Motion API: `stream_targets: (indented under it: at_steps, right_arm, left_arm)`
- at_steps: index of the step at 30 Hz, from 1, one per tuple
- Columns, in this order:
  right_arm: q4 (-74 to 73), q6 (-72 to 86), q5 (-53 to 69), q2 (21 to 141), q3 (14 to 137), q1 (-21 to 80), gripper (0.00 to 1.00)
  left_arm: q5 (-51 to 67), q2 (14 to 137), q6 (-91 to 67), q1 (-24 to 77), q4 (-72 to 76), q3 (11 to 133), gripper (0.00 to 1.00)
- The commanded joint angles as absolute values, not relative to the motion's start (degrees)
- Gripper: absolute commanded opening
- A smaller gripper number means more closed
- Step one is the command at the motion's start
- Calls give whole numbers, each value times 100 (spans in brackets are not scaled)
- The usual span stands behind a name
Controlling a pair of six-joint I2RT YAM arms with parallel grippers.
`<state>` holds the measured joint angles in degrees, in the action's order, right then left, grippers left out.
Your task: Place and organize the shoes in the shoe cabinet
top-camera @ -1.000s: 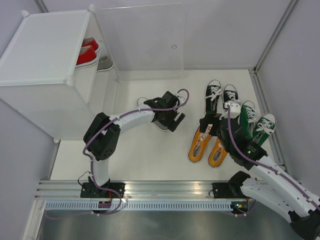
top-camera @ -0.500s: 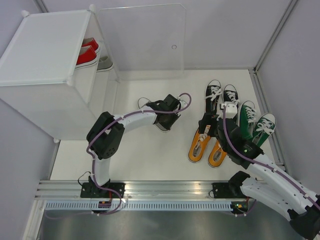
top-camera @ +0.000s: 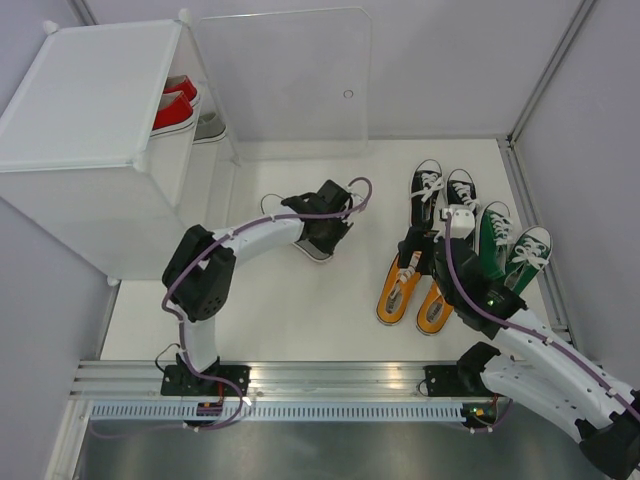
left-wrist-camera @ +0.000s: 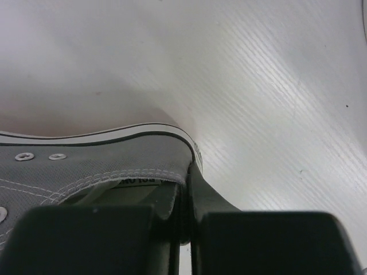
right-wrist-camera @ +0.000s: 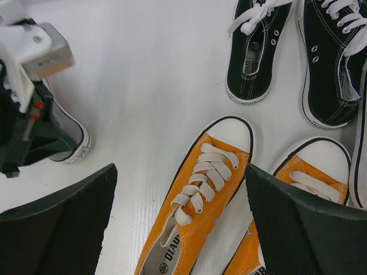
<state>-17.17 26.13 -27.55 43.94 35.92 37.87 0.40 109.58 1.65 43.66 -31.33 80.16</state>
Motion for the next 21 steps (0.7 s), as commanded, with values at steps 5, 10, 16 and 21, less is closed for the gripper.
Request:
stream_targets:
  at_steps: [5, 10, 16, 21]
  right_arm:
    - [-1529, 2584, -2909, 4298, 3507, 3788, 95]
    - [-1494, 2584, -2892, 4315, 3472, 3788, 95]
    - [-1433, 2575, -2874, 4438, 3437, 3788, 95]
    - [-1424, 2575, -2804, 4465, 3401, 3788, 95]
  left_arm:
    - [176, 10213, 501, 3455, -3848, 9535, 2]
    - [386, 10116, 589, 3042, -4201, 10405, 2]
    - [642, 10572, 545, 2225, -4456, 11223, 2]
    - [448, 10986, 563, 1838, -4570, 11794, 2]
